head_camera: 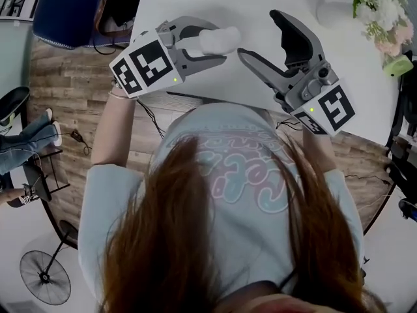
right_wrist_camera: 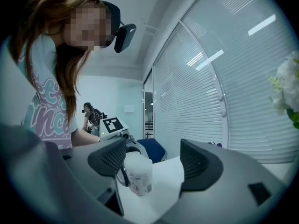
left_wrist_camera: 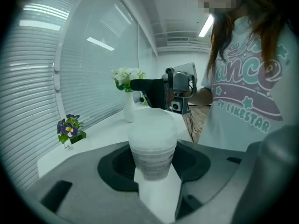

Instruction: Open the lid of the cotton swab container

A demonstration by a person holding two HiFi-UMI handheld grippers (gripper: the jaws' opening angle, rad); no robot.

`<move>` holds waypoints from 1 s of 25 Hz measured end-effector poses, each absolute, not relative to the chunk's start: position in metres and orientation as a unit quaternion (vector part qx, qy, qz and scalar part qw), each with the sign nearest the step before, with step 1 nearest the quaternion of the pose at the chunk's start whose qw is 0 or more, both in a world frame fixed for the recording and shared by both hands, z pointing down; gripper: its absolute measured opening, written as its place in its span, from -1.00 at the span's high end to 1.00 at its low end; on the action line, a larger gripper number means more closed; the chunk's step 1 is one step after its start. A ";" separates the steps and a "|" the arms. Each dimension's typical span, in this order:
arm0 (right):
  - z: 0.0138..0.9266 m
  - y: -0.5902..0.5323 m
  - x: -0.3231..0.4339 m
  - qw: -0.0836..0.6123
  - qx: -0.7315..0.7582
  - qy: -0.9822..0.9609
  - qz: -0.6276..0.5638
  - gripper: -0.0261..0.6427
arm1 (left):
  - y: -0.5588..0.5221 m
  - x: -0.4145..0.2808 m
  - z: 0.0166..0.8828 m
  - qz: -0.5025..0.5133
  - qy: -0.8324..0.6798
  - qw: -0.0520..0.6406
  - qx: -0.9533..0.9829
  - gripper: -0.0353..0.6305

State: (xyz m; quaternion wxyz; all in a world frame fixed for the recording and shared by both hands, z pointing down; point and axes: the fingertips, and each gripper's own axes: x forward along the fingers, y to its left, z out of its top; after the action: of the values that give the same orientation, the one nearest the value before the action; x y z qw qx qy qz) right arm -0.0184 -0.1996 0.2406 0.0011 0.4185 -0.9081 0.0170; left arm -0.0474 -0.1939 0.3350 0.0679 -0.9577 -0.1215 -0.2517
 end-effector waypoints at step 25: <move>0.235 -0.187 -0.064 0.045 0.250 -0.967 0.002 -0.12 | -0.163 -0.033 0.301 -0.254 -0.210 0.086 -0.940 0.29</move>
State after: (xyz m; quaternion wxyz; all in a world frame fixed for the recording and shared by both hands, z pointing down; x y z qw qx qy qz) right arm -0.0640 -0.1870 0.2350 0.0449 0.2498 -0.9672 0.0022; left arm -0.0326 -0.1630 0.3011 0.0857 -0.9402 -0.2102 -0.2539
